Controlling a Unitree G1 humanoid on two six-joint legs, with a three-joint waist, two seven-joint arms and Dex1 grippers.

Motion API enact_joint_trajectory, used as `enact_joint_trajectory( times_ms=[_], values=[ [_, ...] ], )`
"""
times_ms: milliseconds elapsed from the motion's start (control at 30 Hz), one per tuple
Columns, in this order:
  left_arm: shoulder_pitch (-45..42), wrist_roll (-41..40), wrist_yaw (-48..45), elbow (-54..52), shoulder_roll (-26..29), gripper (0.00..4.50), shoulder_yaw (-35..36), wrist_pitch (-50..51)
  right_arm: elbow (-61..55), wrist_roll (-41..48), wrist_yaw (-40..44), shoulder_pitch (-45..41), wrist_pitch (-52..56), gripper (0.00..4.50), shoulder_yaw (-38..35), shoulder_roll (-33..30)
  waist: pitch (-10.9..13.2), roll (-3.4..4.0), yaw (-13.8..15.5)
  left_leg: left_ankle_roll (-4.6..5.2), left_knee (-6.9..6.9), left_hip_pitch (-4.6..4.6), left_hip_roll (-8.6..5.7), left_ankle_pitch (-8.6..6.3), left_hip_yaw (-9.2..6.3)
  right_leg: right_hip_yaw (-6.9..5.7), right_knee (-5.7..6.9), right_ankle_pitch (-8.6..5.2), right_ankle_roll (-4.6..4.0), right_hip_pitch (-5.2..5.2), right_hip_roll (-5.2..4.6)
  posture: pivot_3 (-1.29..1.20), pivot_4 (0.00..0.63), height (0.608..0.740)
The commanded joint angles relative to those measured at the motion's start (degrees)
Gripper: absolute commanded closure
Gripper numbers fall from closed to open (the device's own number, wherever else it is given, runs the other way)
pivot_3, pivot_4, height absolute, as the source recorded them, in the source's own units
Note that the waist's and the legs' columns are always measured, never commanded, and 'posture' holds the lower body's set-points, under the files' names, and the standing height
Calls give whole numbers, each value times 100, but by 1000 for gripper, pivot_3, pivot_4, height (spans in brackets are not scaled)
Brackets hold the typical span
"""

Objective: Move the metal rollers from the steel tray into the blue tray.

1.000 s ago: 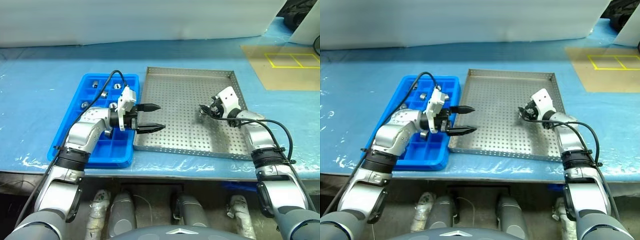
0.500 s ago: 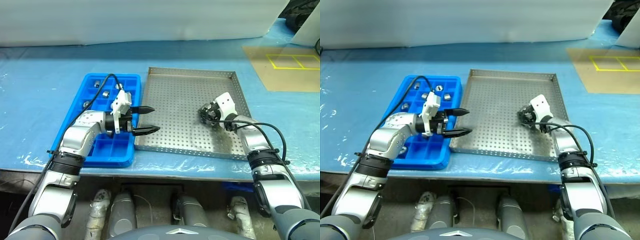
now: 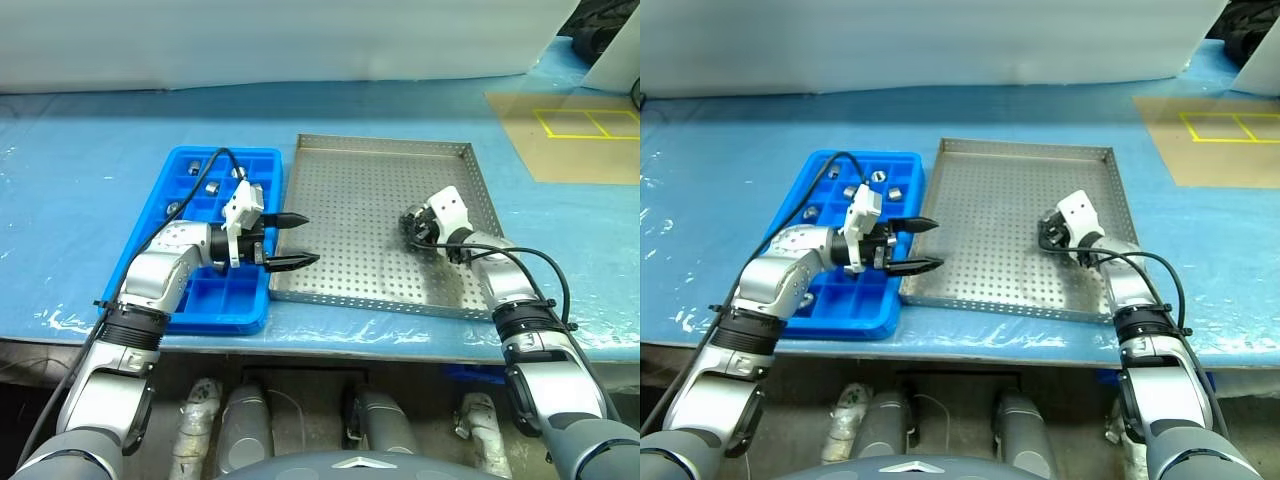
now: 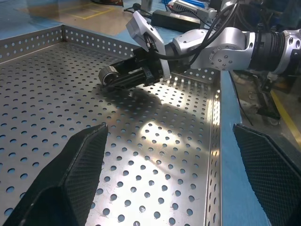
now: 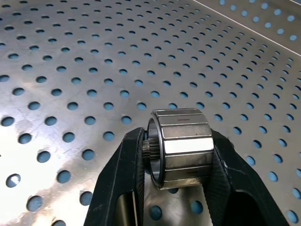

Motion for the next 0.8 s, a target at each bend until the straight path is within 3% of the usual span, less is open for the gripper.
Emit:
enact_joint_trajectory(
  times_ms=[33,233,400,533,667,800],
  values=[
    [-66,-71,-31,-187,214,0,315,-78,-1207,332,556,-98,382,3276,228,126,1,2,-26,-1,-3,2,2,1,1,1,0,0,0,-2,2,-120,150,740],
    [57,-201,-137,-479,1007,0,854,38,-2253,757,1606,-523,965,3276,796,444,1,3,25,-6,-16,-5,26,4,1,-3,-4,-2,-4,-13,21,-38,150,740],
    [800,-462,-50,-1283,1856,0,1628,384,-2359,1044,2543,-936,1123,3276,1412,902,2,3,75,-9,-26,-9,25,4,0,-8,-10,-6,-9,-16,19,99,150,740],
    [1471,-706,58,-1903,2229,0,2153,682,-2316,1221,3095,-1093,1231,3276,1699,1193,4,5,273,-12,-34,-14,31,5,-2,-17,-11,-10,-15,-21,18,191,150,740],
    [2919,-1094,309,-3123,2408,0,3208,1224,-1702,1355,3806,-1341,1306,3276,2131,1777,4,1,360,-13,-37,-14,39,4,-6,-16,-12,-12,-15,-25,9,317,150,740],
    [3662,-1364,700,-3808,2297,0,3725,1509,-1116,1125,4114,-1482,938,3276,2334,2035,8,6,628,-21,-59,-13,42,9,-13,-24,-12,-15,-20,-28,0,428,150,740]
  ],
)
